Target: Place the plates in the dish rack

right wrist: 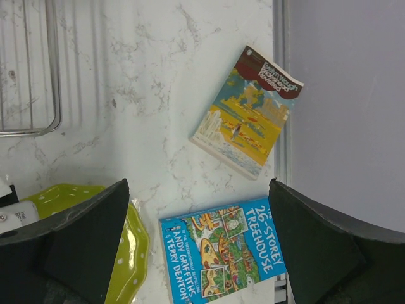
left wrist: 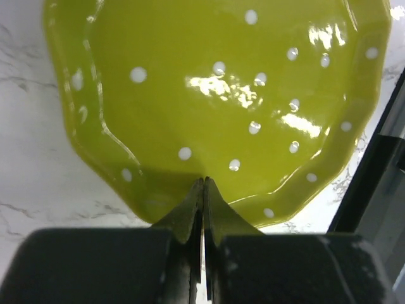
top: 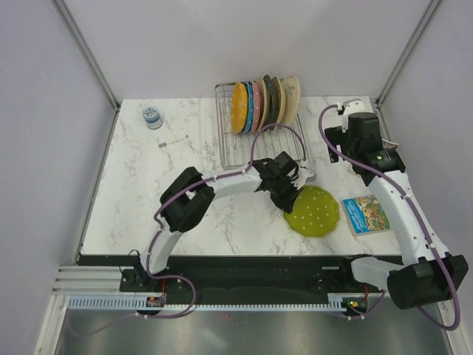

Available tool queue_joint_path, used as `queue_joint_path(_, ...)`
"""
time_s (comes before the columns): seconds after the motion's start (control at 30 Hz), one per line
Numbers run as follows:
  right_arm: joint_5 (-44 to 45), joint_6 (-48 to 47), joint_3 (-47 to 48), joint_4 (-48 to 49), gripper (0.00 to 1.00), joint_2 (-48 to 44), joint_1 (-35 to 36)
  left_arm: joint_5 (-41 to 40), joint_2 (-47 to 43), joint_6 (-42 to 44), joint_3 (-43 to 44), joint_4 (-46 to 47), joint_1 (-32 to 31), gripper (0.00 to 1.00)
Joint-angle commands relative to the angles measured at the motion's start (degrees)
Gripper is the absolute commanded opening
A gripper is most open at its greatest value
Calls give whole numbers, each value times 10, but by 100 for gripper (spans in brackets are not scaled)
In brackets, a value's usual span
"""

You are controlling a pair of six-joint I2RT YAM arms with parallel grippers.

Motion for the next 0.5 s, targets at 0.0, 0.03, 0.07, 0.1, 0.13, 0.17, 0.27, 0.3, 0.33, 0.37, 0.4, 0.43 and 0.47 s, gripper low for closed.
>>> queue_joint_path(0.0, -87, -9, 1, 8, 98, 8, -16, -12, -35, -3, -63, -60, -7, 2)
queue_joint_path(0.03, -106, -6, -5, 4, 98, 6, -20, -15, -42, -2, -92, -68, -7, 2)
queue_joint_path(0.07, -144, -5, -8, -21, 98, 7, -23, -28, -51, -3, -110, -72, -7, 2)
queue_joint_path(0.1, -159, -1, -8, -36, 98, 10, -25, -32, -68, -3, -145, -78, -6, 2)
queue_joint_path(0.13, -169, 12, -9, -49, 98, 12, -27, -36, -79, -3, -166, -89, -5, 2)
queue_joint_path(0.17, -188, 16, -11, -60, 98, 9, -26, -37, -91, -18, -188, -92, -3, 2)
queue_joint_path(0.27, -236, 16, -25, -67, 98, 10, -27, -36, -150, -33, -281, -87, 5, 2)
queue_joint_path(0.3, -248, 15, -23, -71, 98, 14, -27, -37, -168, -36, -322, -85, 10, 2)
queue_joint_path(0.33, -261, 16, -23, -73, 98, 19, -27, -41, -200, -43, -339, -81, 13, 2)
queue_joint_path(0.37, -273, 18, -21, -81, 98, 31, -27, -56, -219, -46, -355, -75, 15, 2)
queue_joint_path(0.4, -300, 23, -20, -82, 98, 36, -27, -60, -235, -49, -379, -75, 25, 2)
queue_joint_path(0.43, -316, 26, -20, -85, 98, 42, -26, -71, -260, -62, -389, -75, 33, 2)
queue_joint_path(0.47, -331, 39, -22, -88, 98, 52, -27, -68, -271, -72, -395, -75, 43, 2)
